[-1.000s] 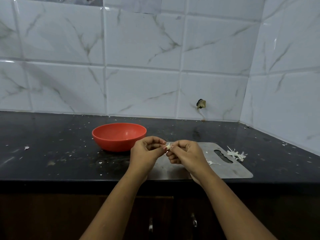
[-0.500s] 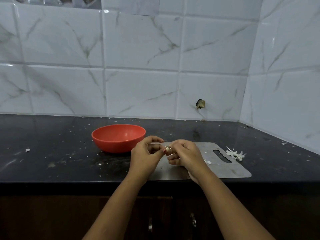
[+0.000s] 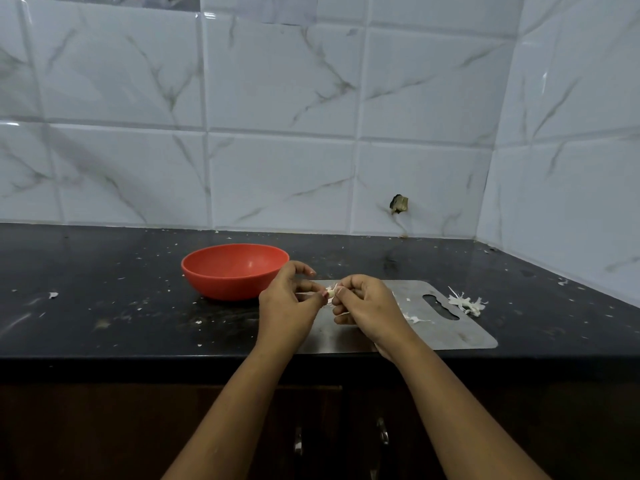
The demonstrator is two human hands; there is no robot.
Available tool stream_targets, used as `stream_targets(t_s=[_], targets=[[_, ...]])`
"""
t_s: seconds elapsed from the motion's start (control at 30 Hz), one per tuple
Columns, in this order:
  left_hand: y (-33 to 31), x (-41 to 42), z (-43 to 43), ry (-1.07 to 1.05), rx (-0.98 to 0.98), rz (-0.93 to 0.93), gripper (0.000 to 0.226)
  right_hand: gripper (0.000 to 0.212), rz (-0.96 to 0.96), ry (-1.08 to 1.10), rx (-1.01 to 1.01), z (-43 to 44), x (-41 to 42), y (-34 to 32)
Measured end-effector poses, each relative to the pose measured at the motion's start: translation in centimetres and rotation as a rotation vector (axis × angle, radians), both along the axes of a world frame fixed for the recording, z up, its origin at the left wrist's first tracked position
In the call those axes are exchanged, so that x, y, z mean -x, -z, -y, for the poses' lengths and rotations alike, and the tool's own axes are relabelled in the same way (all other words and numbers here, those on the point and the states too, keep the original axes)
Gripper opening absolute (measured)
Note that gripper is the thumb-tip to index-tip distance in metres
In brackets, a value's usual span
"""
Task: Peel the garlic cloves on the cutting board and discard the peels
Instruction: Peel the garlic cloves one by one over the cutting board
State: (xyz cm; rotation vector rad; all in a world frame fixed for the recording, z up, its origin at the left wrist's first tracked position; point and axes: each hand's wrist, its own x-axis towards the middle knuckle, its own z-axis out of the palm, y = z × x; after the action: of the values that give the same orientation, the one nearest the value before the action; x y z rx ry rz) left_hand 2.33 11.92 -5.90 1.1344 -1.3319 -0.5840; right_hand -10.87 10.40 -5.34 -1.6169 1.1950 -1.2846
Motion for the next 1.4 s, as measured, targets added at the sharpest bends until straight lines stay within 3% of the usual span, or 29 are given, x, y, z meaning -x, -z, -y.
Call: stream_targets(t_s=[0.17, 0.5, 0.67, 0.9, 1.23, 1.4], targets=[[-0.22, 0.57, -0.11, -0.033, -0.042, 0.046, 0.002, 0.017, -0.007, 0.012, 0.055, -0.03, 0.02, 0.30], [0.07, 0.75, -0.11, -0.026, 0.081, 0.227, 0.025, 0.016, 0.047, -0.026, 0.114, 0.08, 0.02, 0.58], [-0.11, 0.63, -0.13, 0.065, 0.059, 0.128, 0.023, 0.017, 0.120, -0.060, 0.076, 0.35, 0.20, 0.43], [-0.04, 0.25, 0.01, 0.117, 0.011, -0.001, 0.014, 0.018, 0.080, -0.101, 0.026, 0.57, 0.37, 0.33], [0.11, 0.42, 0.34, 0.060, -0.029, 0.015, 0.025, 0.019, 0.025, -0.074, 0.054, 0.13, 0.05, 0.28], [-0.03, 0.27, 0.48, 0.084, -0.069, -0.202, 0.014, 0.020, 0.077, -0.060, 0.036, 0.44, -0.07, 0.40]])
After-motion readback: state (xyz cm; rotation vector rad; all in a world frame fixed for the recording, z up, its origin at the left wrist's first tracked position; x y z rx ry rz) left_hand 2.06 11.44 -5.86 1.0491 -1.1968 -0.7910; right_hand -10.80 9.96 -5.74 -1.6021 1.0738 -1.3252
